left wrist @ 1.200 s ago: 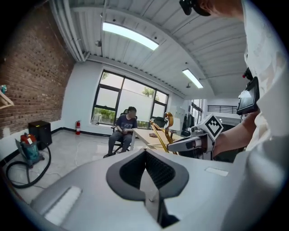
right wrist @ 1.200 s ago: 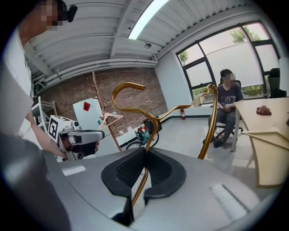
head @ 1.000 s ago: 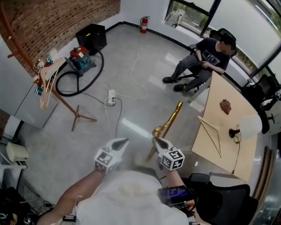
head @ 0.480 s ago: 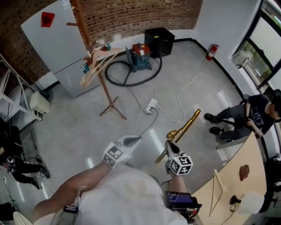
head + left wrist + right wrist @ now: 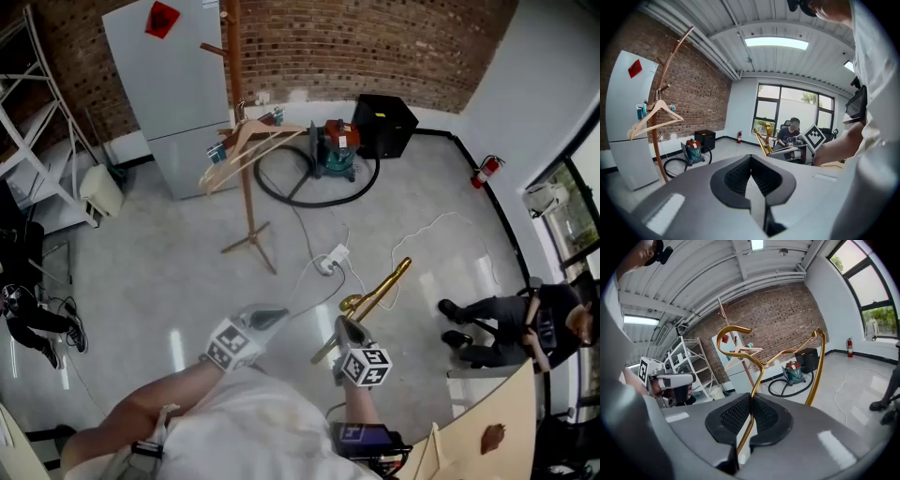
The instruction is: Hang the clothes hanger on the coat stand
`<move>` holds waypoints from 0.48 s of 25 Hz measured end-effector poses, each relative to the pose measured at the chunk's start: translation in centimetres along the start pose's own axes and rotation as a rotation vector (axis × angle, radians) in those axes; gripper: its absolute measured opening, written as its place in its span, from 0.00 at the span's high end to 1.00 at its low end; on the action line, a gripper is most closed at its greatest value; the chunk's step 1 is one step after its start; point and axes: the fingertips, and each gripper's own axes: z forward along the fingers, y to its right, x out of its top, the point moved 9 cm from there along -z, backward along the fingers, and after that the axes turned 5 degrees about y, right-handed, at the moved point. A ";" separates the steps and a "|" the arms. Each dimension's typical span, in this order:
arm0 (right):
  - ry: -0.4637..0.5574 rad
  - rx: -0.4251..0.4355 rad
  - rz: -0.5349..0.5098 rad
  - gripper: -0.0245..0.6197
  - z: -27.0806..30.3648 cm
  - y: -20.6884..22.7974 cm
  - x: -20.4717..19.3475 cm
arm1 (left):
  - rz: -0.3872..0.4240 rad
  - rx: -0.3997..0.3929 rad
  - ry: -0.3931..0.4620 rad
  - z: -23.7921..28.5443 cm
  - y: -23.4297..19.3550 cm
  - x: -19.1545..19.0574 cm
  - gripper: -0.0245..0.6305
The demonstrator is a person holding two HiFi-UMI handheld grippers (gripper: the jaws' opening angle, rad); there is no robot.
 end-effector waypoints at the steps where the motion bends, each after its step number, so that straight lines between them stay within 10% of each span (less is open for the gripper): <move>1: -0.003 0.002 0.001 0.92 0.8 0.0 0.3 | -0.005 0.003 0.001 0.3 -0.7 -0.1 0.96; 12: -0.011 0.023 -0.026 0.92 13.2 -1.4 5.8 | -0.016 0.020 0.063 1.9 -12.2 2.1 0.96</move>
